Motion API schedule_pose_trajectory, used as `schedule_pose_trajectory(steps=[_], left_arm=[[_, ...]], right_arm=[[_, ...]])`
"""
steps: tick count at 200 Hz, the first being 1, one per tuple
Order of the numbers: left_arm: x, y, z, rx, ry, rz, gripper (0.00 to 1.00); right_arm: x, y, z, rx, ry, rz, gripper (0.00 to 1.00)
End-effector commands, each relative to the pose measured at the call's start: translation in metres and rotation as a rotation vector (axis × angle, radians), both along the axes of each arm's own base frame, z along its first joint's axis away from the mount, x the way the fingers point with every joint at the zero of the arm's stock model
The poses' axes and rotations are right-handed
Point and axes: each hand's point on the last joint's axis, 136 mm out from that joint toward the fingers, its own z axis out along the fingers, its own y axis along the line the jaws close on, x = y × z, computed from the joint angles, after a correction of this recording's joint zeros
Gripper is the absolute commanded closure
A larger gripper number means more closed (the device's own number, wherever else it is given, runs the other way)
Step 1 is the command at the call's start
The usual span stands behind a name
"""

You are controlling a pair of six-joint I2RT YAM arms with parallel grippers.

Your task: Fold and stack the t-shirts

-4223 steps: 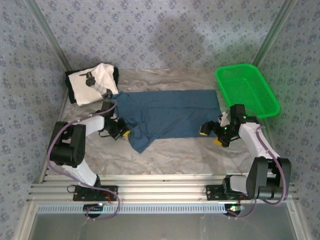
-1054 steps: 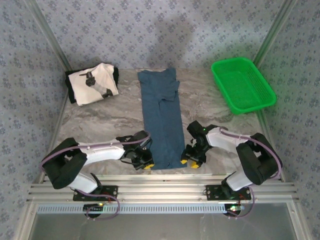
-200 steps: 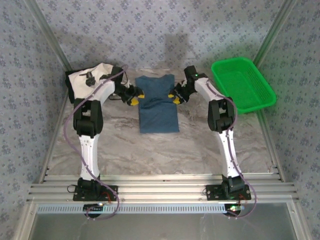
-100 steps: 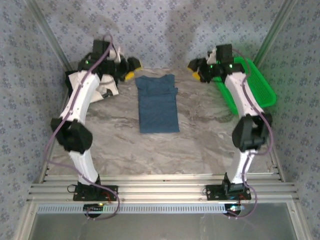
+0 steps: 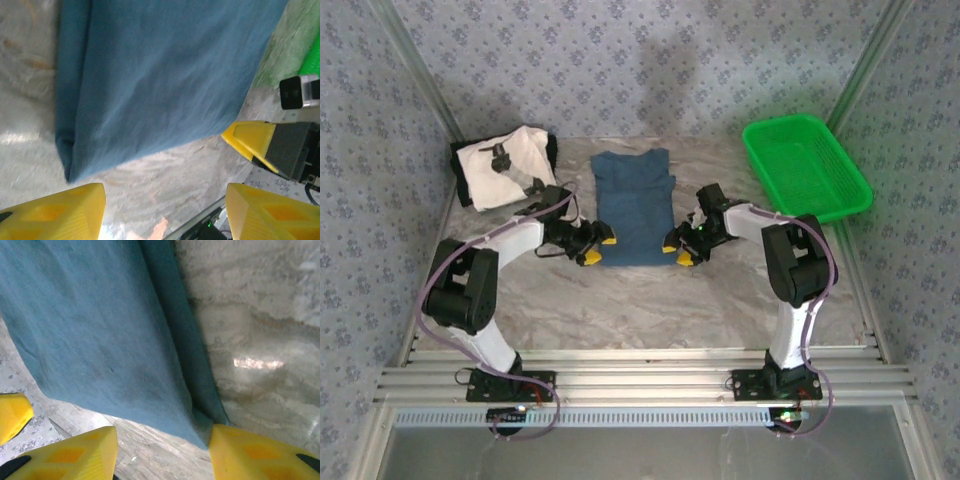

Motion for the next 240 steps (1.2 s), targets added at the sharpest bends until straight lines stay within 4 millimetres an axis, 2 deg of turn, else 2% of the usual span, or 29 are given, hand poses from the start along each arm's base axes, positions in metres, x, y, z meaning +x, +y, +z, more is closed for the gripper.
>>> schedule_pose_trajectory(steps=[1, 23, 42, 72, 114, 156, 176, 215, 232, 240], left_arm=[[0.009, -0.007, -0.016, -0.004, 0.007, 0.015, 0.39], [0.0, -0.007, -0.035, 0.021, 0.066, 0.011, 0.42], [-0.008, -0.002, -0.041, 0.049, 0.093, 0.016, 0.44], [-0.019, 0.006, -0.041, 0.087, 0.114, 0.011, 0.44], [-0.03, 0.018, -0.051, 0.165, 0.143, -0.009, 0.44], [-0.036, 0.027, -0.043, 0.199, 0.128, 0.007, 0.4], [-0.03, 0.02, -0.049, 0.175, 0.129, 0.029, 0.41], [-0.011, -0.01, -0.059, 0.122, 0.111, 0.021, 0.44], [0.0, -0.014, -0.058, 0.123, 0.072, 0.038, 0.49], [0.006, -0.015, -0.054, 0.126, 0.047, 0.038, 0.55]], right_arm=[[0.008, 0.0, -0.009, -0.025, -0.009, 0.019, 0.5], [0.01, -0.002, -0.02, -0.05, 0.014, 0.013, 0.53], [0.013, -0.002, -0.025, -0.057, 0.024, 0.002, 0.56], [0.015, -0.001, -0.029, -0.067, 0.03, -0.003, 0.61], [0.012, -0.003, -0.041, -0.085, 0.057, -0.013, 0.74], [0.009, -0.004, -0.043, -0.092, 0.062, -0.018, 0.83], [0.011, -0.004, -0.041, -0.09, 0.057, -0.024, 0.84], [0.011, -0.003, -0.042, -0.096, 0.057, -0.027, 0.87], [0.009, -0.002, -0.043, -0.098, 0.06, -0.027, 0.9], [0.007, -0.001, -0.043, -0.097, 0.057, -0.024, 0.91]])
